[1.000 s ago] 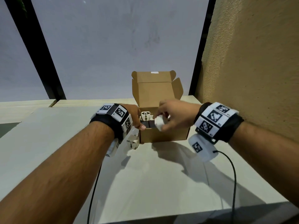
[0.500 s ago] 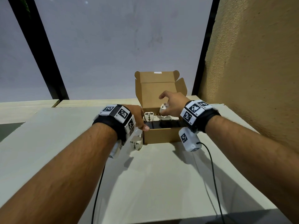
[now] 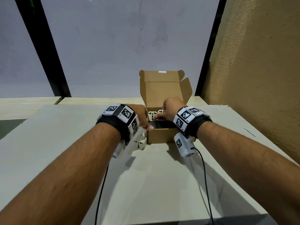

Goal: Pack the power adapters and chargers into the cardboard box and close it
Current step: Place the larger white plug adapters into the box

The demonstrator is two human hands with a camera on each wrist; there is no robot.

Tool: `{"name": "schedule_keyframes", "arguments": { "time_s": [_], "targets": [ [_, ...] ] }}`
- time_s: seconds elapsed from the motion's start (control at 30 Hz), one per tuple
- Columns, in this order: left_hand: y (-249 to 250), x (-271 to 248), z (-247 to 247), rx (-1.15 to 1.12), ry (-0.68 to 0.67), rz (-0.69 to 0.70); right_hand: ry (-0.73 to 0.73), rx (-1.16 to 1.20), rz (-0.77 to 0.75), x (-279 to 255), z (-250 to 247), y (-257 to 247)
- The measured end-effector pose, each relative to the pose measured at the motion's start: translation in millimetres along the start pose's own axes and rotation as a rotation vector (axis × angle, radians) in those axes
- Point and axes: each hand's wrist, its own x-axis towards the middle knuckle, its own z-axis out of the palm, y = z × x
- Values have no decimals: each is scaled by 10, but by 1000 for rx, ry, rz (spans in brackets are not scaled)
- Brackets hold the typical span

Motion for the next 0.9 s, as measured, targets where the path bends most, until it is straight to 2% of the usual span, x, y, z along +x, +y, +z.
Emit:
{"name": "schedule_keyframes", "arguments": {
  "time_s": [0.13,0.47,0.63,0.7,0.83,0.9],
  "targets": [
    [-5,7,7,-3,-5,8,-53,-67,4,21,22,-20],
    [-28,36,10,-8,-11,16,-57,-78,-50,-8,-16,71],
    [-30,57,25,-16,-15,9,51,-98,-72,-352,-207,51],
    [-47,73,44,-23,-15,-1,28,-60,-165,-628,-245,5],
    [-58,78,46,-35,-7,-7,-218,-166,-456,-1239,-232,-70],
    [-28,57,36,-3,-16,-9,-297,-228,-540,-1380,-193,-102]
  ]
}}
